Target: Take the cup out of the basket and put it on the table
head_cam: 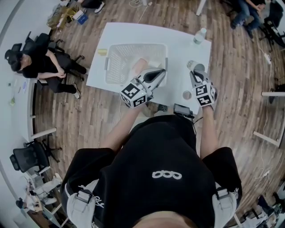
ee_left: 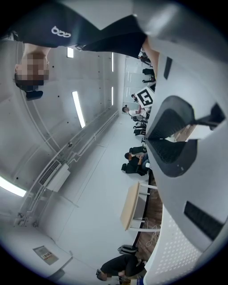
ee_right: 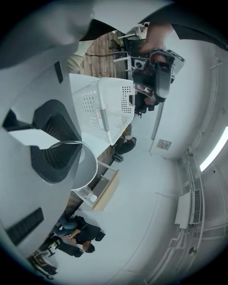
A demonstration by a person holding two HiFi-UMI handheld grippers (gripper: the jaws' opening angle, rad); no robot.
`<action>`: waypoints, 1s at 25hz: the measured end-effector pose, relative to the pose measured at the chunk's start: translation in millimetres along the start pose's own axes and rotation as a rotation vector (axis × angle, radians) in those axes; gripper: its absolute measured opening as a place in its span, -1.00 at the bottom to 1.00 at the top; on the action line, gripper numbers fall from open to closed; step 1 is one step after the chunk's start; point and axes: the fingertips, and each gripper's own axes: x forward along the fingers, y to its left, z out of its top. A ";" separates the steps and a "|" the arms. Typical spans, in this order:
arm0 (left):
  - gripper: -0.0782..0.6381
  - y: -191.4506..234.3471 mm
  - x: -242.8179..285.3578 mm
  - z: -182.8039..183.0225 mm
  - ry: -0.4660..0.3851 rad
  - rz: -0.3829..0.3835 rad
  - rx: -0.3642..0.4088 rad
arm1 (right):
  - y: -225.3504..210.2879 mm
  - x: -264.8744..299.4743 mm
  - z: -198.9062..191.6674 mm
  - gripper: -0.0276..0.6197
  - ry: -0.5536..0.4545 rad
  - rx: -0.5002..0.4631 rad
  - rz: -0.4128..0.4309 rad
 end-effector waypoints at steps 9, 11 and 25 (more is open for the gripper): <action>-0.76 0.0 -6.9 -7.0 0.025 0.016 0.009 | 9.5 72.8 -64.5 -0.82 0.237 -0.075 0.155; -0.76 1.6 -9.2 -10.3 0.030 0.025 0.006 | 12.6 85.8 -79.5 -0.82 0.292 -0.087 0.188; -0.76 10.8 -27.4 -14.3 0.023 0.077 -0.017 | 28.0 118.8 -155.3 -0.81 0.617 -0.217 0.287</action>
